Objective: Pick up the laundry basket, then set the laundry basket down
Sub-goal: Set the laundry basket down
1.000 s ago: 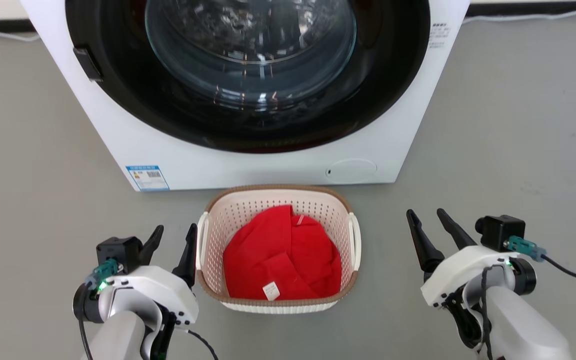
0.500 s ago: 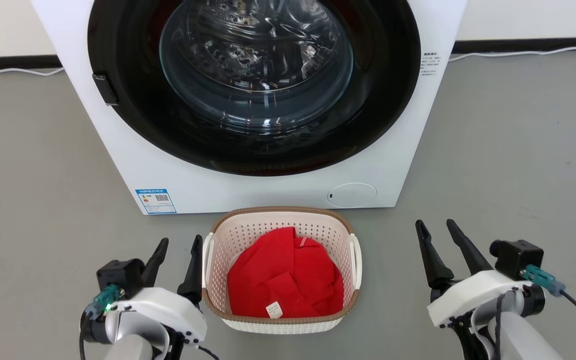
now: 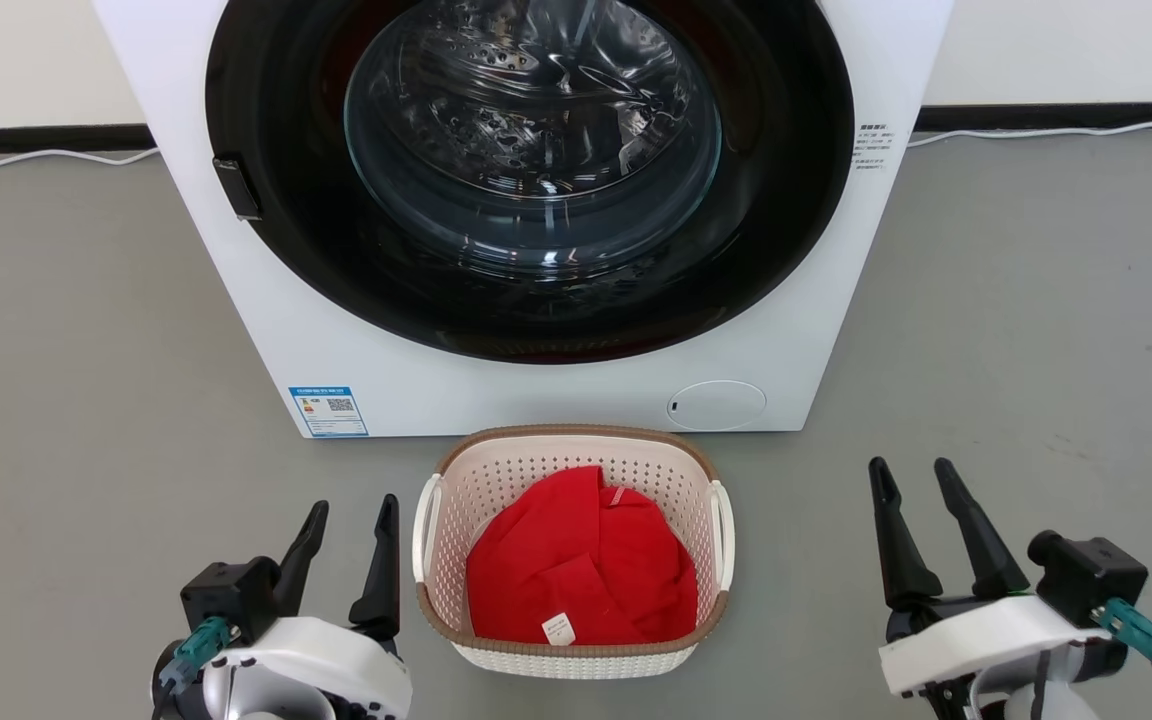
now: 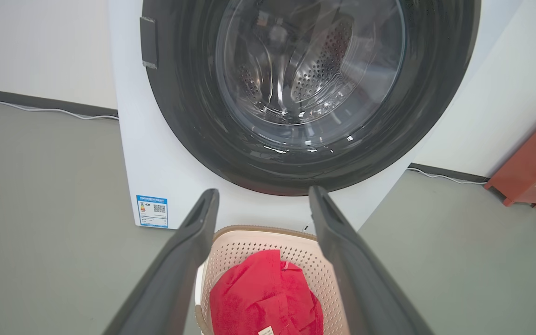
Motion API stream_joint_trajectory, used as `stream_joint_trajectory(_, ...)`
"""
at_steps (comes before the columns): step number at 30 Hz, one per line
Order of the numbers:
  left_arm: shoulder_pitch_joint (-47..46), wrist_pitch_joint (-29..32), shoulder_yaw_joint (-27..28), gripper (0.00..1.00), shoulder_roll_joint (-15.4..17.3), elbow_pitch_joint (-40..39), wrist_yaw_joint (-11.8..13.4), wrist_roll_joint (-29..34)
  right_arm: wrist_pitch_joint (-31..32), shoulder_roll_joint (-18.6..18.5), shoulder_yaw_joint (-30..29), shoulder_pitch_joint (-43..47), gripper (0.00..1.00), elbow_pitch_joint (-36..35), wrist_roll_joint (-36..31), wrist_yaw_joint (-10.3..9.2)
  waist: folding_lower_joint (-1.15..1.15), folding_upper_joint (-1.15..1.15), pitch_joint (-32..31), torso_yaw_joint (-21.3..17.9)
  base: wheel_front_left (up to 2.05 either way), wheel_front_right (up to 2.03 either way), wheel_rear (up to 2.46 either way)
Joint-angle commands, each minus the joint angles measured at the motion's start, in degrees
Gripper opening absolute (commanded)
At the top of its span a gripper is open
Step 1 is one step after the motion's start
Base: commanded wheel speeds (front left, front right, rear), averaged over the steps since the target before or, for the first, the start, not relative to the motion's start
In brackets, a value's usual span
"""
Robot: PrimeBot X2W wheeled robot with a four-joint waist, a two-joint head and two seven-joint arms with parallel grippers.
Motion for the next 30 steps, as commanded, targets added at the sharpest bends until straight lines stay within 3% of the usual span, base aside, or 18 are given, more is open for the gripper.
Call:
stream_joint_trajectory(1,-0.5,-0.3,2.2,1.0,0.3,-2.4,0.0,1.2,-0.5,0.1,0.7,0.3,1.0,-2.2,-1.0,0.41,0.0,0.0,0.0,0.0,0.0,0.0,0.0)
stream_joint_trajectory(16,3.7,-0.3,5.3,1.0,-0.5,-7.8,0.0,4.9,-0.5,1.1,-1.7,2.1,1.0,-5.3,-5.4,0.41,0.0,0.0,-0.2,-0.4,0.0,0.0,0.0)
stream_joint_trajectory(30,3.1,-0.3,4.1,1.0,-0.6,-6.4,0.6,2.3,-0.5,0.6,-1.5,0.3,1.0,-2.7,-6.2,0.41,0.0,0.0,0.0,-0.6,0.0,0.0,0.0)
